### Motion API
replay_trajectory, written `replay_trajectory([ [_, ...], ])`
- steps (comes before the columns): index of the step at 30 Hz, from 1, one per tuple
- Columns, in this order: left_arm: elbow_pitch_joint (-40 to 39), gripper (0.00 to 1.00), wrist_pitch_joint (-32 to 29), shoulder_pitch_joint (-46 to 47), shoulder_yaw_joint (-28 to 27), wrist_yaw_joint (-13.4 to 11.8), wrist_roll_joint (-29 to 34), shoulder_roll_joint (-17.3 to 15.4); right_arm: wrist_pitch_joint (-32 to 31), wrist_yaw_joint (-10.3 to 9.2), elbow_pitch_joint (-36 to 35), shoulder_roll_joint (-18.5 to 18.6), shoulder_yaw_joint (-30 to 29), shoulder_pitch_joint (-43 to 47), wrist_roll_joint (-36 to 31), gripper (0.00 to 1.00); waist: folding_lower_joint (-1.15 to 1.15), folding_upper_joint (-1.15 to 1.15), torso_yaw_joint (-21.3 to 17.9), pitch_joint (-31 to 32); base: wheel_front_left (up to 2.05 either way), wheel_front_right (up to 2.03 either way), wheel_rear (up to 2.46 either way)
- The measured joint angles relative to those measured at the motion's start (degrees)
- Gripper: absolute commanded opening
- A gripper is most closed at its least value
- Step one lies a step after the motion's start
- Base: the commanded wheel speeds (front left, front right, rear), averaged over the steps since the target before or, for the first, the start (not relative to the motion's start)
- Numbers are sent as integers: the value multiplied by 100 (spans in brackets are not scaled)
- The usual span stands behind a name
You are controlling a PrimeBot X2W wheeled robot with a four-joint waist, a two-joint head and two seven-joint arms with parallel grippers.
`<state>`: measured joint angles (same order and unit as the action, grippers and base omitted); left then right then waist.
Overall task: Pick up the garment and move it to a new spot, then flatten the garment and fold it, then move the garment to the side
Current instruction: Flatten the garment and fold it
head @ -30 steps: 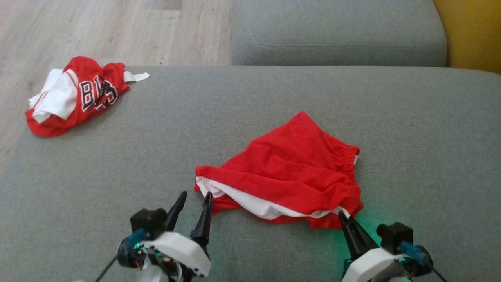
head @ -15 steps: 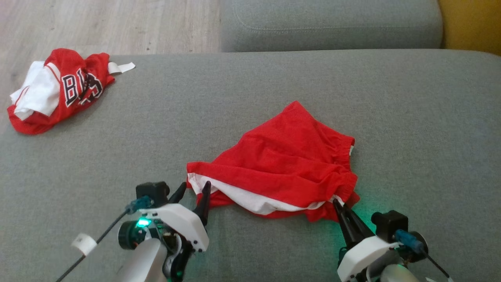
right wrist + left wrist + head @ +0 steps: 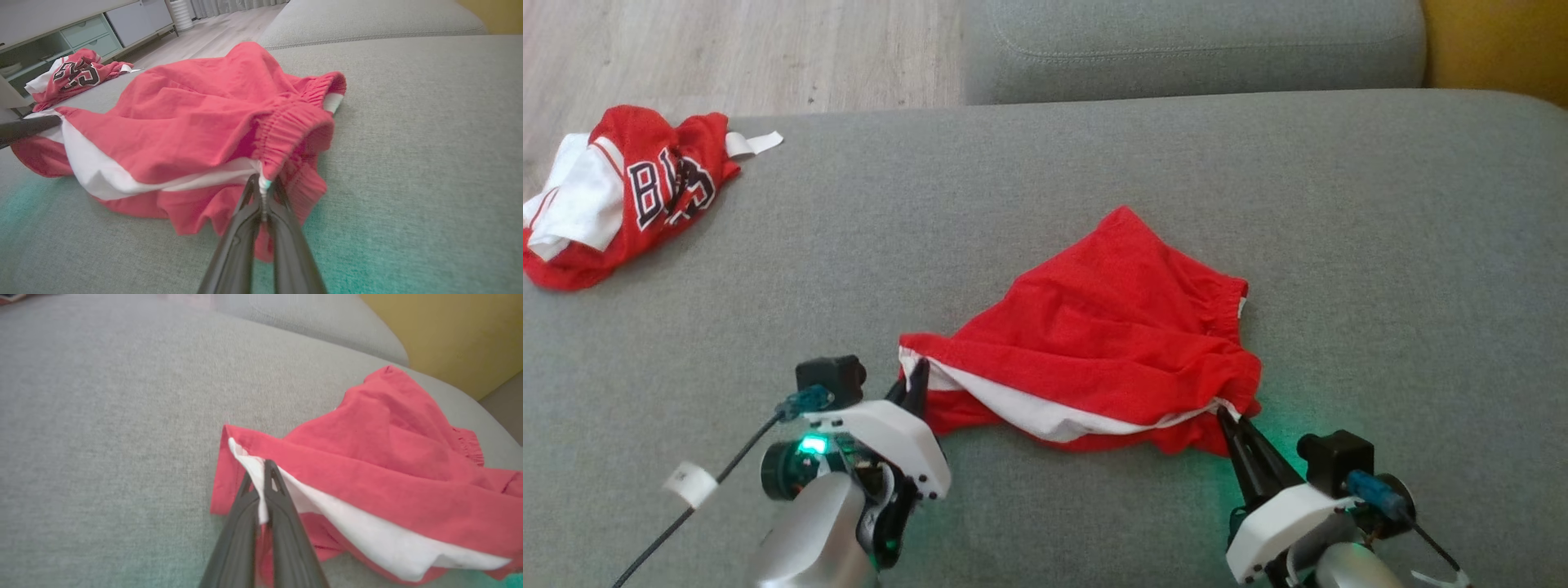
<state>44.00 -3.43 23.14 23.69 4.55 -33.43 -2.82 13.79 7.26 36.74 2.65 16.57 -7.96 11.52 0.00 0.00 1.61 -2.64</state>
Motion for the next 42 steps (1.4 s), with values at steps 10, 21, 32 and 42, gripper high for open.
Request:
replay_trajectory([
  [10, -485, 0, 826, -29, -15, 102, -4, -58, 16, 0, -489, 1, -419, 3, 165, 0, 0, 0, -13, 251, 0, 0, 0],
  [21, -3240, 0, 1200, -446, -300, -89, 80, -699, -657, 0, -3551, 414, -806, 45, 185, 0, -1, 0, -89, 765, 0, 0, 0],
  [32, -5926, 0, 204, -323, -543, -442, 233, -1372, -2072, 0, -6069, 714, -1010, 36, 608, 0, -1, 0, -160, 850, 0, 0, 0],
  [42, -5364, 0, -358, 212, -546, -265, -132, -1496, -2693, 0, -5321, 751, -879, -685, 1036, 0, -1, 0, -126, 242, 0, 0, 0],
])
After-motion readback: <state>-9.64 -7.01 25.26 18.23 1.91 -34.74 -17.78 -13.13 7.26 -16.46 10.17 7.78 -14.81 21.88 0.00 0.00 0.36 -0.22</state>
